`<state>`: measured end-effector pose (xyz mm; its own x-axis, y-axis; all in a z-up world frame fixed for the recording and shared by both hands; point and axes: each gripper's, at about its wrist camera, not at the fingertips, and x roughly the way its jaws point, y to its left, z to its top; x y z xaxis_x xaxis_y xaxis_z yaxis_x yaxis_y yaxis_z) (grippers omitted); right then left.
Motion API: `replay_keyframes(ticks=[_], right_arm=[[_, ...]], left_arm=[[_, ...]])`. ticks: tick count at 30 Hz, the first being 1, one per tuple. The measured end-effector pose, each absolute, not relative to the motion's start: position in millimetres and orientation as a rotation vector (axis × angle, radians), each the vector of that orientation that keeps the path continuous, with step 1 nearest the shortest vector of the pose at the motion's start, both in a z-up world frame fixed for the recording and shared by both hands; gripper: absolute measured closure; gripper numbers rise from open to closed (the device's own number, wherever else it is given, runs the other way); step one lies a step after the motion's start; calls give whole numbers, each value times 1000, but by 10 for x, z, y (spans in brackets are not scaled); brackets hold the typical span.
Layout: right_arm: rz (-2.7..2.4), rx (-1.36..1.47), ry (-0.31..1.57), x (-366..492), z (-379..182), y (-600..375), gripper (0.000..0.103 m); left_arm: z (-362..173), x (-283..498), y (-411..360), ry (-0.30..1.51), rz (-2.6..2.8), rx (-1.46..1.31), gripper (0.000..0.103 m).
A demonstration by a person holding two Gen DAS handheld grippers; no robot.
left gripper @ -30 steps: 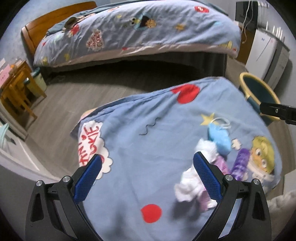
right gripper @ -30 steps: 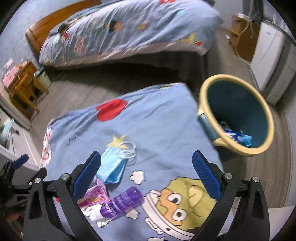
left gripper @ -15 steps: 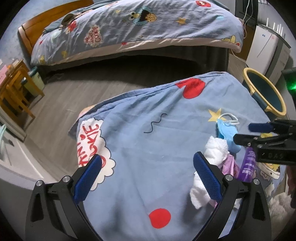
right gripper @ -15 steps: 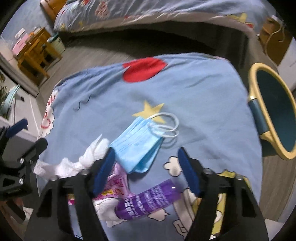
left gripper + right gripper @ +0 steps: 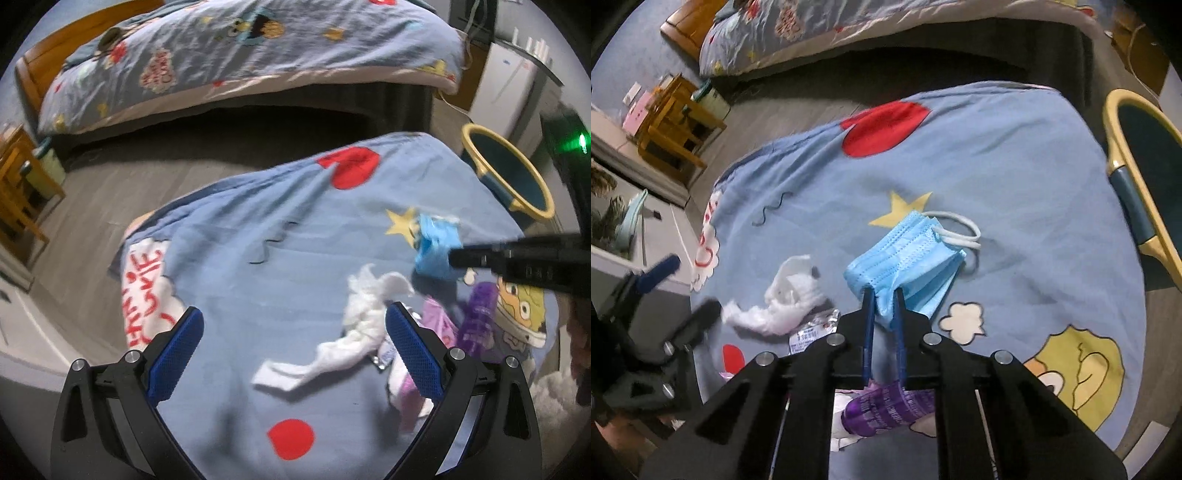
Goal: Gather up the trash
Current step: 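Grasp white tissue with left tool while right tool grasps blue face mask, then carry blue mask over the bin with right tool while left tool carries tissue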
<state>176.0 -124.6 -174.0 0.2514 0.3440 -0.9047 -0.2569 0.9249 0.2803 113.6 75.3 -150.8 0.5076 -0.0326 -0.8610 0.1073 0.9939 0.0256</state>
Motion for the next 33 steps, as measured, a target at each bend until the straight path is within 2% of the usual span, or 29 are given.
replay_keyframes(ticks=[9,11,13,17,19,22,24,28,33], right_arm=[[354,105,1215,1816,-1636,-1453,94],[350,102,1212,1833,-1636,-1466,94],[347,99,1215,1847,-1646,-1465,94],[352,89,1216,1859,-1646,-1455,94],[359,83,1213,1860,-1641,-1447,94],[362,80,1211,1848,-1631,-1439,94],[363,82,1207,1850,-1625,-1439,94],[368,87,1194,1856,-1585,-1440,94],[381,121,1169,1876,-1478,-1450,94]], left_arm=[[-1784,1223,454,1110,-148,186,9],[-1848,1235,415,1138,-166,199,14],[-1915,1250,402,1170,-174,206,28],[-1967,1266,430,1195,-182,189,41],[-1977,1253,431,1204,-201,174,56],[-1994,1221,369,1213,-237,183,71],[-2004,1223,328,1216,-252,193,78],[-1944,1234,330,1200,-249,177,84],[-1735,1278,448,1130,-206,119,84]])
